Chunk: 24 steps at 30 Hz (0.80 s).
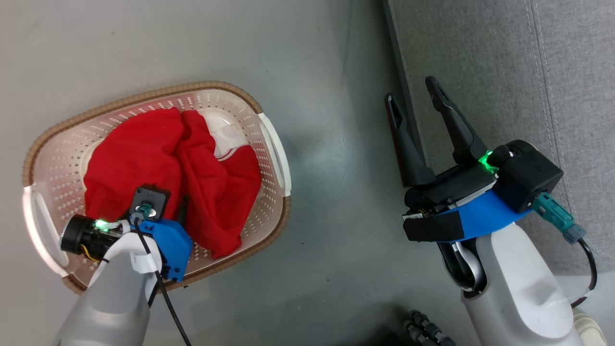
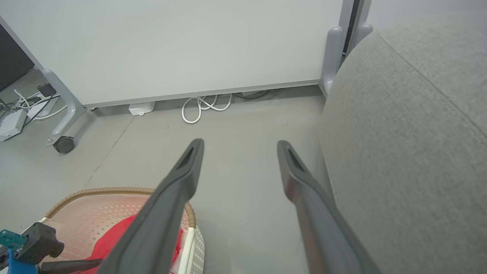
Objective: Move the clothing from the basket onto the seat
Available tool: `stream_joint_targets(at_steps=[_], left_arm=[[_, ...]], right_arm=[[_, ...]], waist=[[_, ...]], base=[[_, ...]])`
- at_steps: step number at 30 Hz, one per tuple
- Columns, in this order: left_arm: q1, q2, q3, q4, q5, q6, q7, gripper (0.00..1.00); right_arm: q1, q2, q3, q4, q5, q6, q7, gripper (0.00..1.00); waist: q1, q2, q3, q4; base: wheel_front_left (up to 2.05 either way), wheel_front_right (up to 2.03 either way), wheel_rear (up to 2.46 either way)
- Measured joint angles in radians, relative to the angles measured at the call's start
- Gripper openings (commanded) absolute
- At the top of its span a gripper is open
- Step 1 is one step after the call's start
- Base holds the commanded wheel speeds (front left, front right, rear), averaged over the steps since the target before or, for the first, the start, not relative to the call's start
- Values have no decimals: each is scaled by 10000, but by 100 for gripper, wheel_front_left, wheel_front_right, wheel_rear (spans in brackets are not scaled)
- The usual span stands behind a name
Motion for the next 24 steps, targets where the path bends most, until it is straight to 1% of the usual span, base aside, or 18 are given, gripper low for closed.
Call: stream_joint_targets(at_steps=[5,6,12,14,15,16,17,24], left_arm=[[-275,121,-221,545,221,431,374,100],[-370,199,-418,750,428,673,558,100],[-627,360,-1014,1162,993,1095,1151,100],[-672,370,-1160,1250,1093,1160,1329,100],[-714,366,-1204,1287,1104,1168,1409,72],[-755,362,-1235,1313,1120,1168,1446,30],[-781,360,-1267,1331,1127,1166,1461,0],[-857,330,-1402,1450,1078,1001,1586,0]], right_arm=[[-14,0,113,-148,102,0,-8,100],[-15,0,165,-171,174,0,-8,100],[-17,0,255,-205,343,0,-8,100],[-17,0,263,-205,347,0,-8,100],[-17,0,261,-205,349,0,-8,100],[-16,0,261,-205,349,0,-8,100],[-16,0,259,-205,349,0,-8,100],[-17,0,276,-192,366,0,-8,100]], waist=[[-1,0,264,-173],[0,0,321,-218],[-1,0,429,-285],[-1,0,441,-287],[-1,0,446,-283],[-2,0,450,-279],[-1,0,451,-277],[-1,1,428,-235]], base=[[0,0,0],[0,0,0],[0,0,0],[0,0,0],[0,0,0],[0,0,0],[0,0,0],[0,0,0]])
